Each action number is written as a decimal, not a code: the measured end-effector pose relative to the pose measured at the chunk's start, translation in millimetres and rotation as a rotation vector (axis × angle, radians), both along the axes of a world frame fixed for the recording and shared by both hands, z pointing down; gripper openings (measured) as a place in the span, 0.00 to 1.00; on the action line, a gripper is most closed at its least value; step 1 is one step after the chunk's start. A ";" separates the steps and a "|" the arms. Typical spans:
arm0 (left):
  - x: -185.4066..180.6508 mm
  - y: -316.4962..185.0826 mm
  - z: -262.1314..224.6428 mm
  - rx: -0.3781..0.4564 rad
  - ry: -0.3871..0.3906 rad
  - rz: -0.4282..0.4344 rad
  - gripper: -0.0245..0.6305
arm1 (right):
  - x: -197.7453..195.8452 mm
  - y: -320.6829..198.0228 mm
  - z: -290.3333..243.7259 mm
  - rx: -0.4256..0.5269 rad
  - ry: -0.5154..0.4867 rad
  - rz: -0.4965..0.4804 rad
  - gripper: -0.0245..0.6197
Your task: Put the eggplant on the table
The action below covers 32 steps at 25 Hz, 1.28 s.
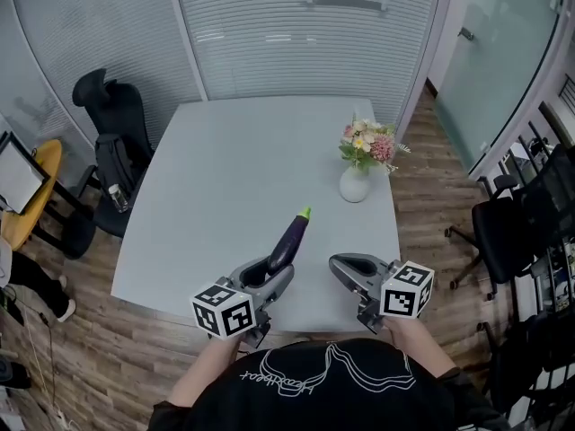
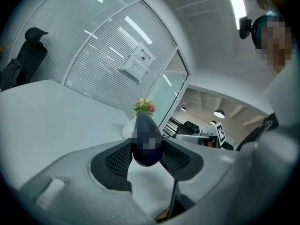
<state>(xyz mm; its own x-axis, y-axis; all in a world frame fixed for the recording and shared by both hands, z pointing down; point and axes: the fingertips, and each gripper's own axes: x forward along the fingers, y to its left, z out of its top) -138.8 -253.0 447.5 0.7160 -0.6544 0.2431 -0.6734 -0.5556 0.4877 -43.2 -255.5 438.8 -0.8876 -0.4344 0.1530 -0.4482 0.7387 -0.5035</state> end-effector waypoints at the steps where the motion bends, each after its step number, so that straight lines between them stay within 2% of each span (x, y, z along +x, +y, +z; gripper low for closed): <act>1: -2.2 -4.4 3.9 -0.007 -0.002 0.001 0.35 | -1.3 -3.5 2.2 -0.004 0.001 0.005 0.05; 12: -13.6 -37.0 49.7 -0.079 -0.020 0.024 0.35 | 0.0 -20.1 34.2 -0.070 0.011 0.061 0.05; 17: -19.0 -46.4 80.8 -0.096 -0.103 0.022 0.35 | 5.2 -21.6 45.8 -0.098 0.015 0.081 0.05; 24: -23.5 -55.6 123.1 -0.159 -0.153 0.018 0.35 | 8.4 -27.5 63.1 -0.144 0.019 0.093 0.05; 32: -25.9 -58.1 155.4 -0.189 -0.209 0.026 0.35 | 13.0 -28.9 67.7 -0.150 0.020 0.108 0.05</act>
<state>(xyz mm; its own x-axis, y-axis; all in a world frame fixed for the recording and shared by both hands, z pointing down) -164.7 -311.1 603.0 0.6531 -0.5654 0.5038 -0.7573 -0.4861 0.4362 -30.2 -284.4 506.4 -0.8334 -0.4980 0.2398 -0.5316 0.6033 -0.5945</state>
